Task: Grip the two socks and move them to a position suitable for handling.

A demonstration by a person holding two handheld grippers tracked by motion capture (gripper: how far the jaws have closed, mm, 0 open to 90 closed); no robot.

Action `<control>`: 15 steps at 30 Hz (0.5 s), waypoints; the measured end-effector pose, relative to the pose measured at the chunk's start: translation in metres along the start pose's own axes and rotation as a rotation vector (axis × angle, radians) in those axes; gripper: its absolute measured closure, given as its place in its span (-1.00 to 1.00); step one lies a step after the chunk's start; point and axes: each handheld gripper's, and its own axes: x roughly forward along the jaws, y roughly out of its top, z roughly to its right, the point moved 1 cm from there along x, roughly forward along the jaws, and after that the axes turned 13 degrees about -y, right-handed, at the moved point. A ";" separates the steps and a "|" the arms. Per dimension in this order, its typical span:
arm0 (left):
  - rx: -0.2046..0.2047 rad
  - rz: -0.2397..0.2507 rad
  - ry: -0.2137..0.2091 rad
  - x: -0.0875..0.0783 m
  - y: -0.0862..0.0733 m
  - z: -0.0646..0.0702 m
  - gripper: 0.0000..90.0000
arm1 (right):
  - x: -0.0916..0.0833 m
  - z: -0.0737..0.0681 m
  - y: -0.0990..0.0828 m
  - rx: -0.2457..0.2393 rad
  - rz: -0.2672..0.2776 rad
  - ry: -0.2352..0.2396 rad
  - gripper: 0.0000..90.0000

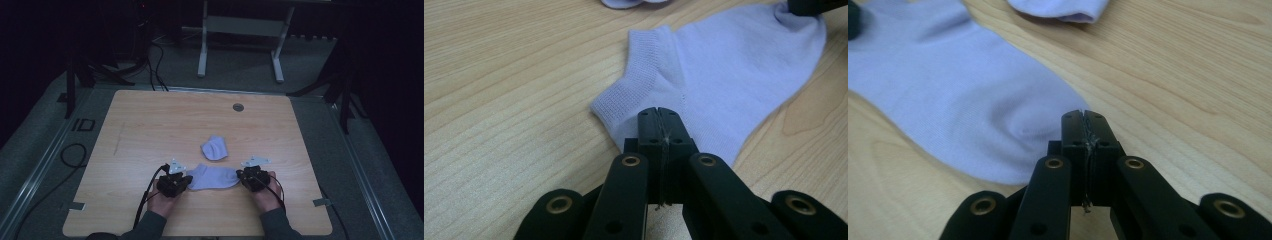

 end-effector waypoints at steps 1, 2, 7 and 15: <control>0.000 -0.003 0.000 0.000 0.000 0.000 0.99 | 0.001 0.000 0.000 -0.003 0.000 -0.009 0.97; -0.001 -0.003 -0.001 -0.001 0.000 0.000 0.99 | 0.002 0.000 0.000 -0.006 -0.002 -0.018 0.97; -0.007 -0.007 0.000 -0.002 0.000 -0.002 0.99 | 0.003 0.000 -0.001 -0.014 -0.007 -0.016 0.97; -0.021 -0.008 -0.014 -0.004 0.000 -0.005 0.99 | 0.003 0.000 -0.002 -0.014 -0.010 -0.010 0.97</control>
